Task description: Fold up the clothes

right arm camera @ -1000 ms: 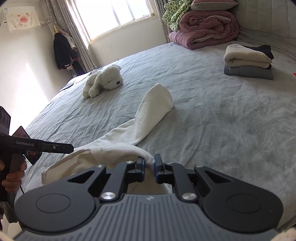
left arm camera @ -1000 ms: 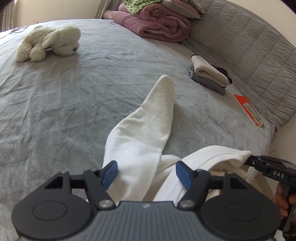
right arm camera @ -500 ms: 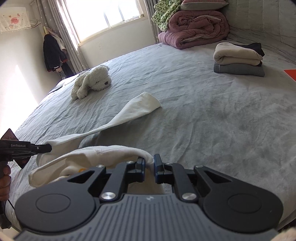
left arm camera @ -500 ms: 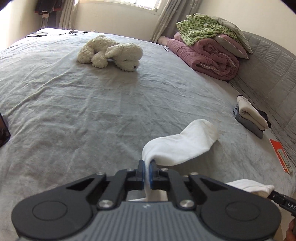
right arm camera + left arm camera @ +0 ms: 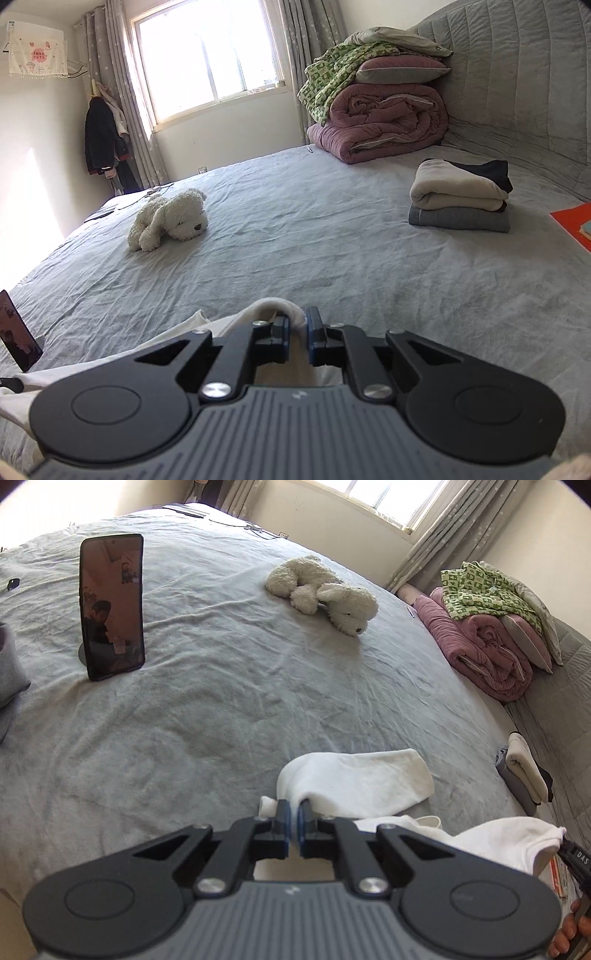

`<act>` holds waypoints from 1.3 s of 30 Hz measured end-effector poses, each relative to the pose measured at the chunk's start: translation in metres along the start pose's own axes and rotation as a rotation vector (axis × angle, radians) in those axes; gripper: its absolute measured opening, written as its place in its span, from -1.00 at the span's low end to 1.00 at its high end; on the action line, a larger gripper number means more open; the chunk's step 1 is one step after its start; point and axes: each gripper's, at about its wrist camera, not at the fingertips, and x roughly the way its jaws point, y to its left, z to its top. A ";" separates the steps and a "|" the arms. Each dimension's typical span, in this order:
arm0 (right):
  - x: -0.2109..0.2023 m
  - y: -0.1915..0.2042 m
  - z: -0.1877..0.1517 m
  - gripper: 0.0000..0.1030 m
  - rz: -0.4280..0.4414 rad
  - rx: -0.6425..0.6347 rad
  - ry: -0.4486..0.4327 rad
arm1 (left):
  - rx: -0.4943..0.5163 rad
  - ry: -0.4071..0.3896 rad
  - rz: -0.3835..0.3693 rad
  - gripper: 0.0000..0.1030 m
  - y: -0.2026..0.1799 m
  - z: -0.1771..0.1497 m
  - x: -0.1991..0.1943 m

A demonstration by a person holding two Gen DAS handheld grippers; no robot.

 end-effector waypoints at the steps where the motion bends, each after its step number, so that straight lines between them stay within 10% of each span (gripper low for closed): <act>1: 0.003 -0.002 0.006 -0.80 -0.001 -0.005 -0.009 | -0.002 0.011 -0.005 -0.92 0.000 -0.006 -0.004; 11: 0.050 -0.017 0.016 -0.80 0.003 -0.019 0.072 | 0.174 0.069 -0.006 -0.79 -0.021 -0.047 0.007; 18: 0.051 -0.026 0.005 -0.78 0.021 -0.029 0.106 | 0.469 -0.045 -0.002 -0.03 -0.040 -0.057 -0.015; 25: 0.052 -0.033 -0.001 -0.74 0.056 -0.036 0.135 | 0.701 -0.095 -0.156 0.45 -0.064 -0.076 -0.031; 31: 0.054 -0.044 -0.001 -0.74 0.091 -0.001 0.146 | 0.940 -0.061 -0.126 0.39 -0.089 -0.092 -0.012; 35: 0.053 -0.049 -0.003 -0.74 0.099 0.004 0.133 | 0.913 -0.025 -0.045 -0.70 -0.088 -0.083 0.012; 39: 0.048 -0.052 -0.001 -0.80 0.083 -0.005 0.093 | 0.765 -0.102 -0.071 -0.87 -0.089 -0.058 0.007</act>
